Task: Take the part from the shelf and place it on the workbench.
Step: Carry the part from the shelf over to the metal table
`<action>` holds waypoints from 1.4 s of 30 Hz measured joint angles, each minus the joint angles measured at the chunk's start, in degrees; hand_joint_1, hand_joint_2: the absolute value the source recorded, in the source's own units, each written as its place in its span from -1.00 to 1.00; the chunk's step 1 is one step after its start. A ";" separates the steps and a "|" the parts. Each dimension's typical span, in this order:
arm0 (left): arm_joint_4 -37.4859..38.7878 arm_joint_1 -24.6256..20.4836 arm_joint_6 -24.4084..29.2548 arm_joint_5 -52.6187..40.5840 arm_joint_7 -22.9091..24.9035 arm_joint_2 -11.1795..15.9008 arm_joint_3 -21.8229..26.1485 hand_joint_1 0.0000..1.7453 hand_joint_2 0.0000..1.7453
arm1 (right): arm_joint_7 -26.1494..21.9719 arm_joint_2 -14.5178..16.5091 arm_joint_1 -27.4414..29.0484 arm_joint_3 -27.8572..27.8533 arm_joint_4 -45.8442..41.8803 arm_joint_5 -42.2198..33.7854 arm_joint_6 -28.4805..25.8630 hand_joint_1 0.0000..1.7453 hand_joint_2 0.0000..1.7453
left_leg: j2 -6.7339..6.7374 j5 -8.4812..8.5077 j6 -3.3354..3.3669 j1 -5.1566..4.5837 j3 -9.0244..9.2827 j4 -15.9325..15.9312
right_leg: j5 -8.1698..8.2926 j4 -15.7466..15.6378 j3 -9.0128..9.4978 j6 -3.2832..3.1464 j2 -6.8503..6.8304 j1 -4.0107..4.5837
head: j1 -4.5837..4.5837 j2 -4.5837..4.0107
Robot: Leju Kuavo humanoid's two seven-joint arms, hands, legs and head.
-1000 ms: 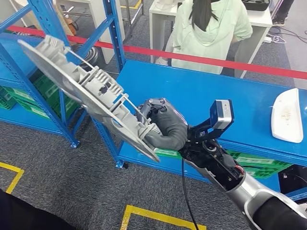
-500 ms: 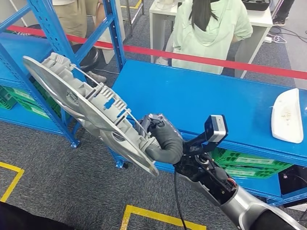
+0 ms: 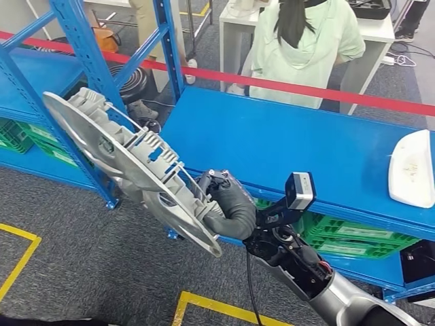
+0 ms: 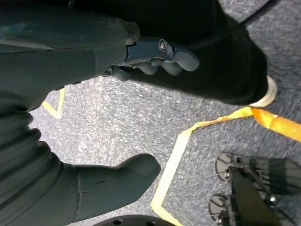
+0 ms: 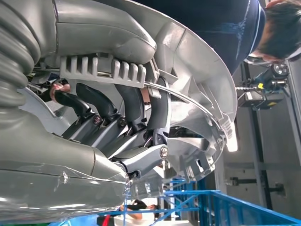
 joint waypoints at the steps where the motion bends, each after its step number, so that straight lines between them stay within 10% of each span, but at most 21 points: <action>1: 0.00 0.16 0.00 -0.02 -0.05 0.00 0.00 -1.00 1.00 | 0.00 0.05 0.01 0.01 0.00 0.03 -0.03 1.00 1.00 | 0.04 0.11 -0.10 0.05 0.02 -0.06 | 0.08 0.00 -0.01 -0.12 0.03 0.06 | -0.05 0.00; 42: 0.00 0.28 -0.02 -0.43 0.36 0.00 0.00 -1.00 1.00 | 0.32 0.16 0.27 0.02 0.30 -0.98 -0.57 1.00 1.00 | 0.39 0.61 -0.78 0.20 -0.02 -0.28 | 0.11 0.06 -0.23 -0.47 0.44 0.09 | -0.27 0.00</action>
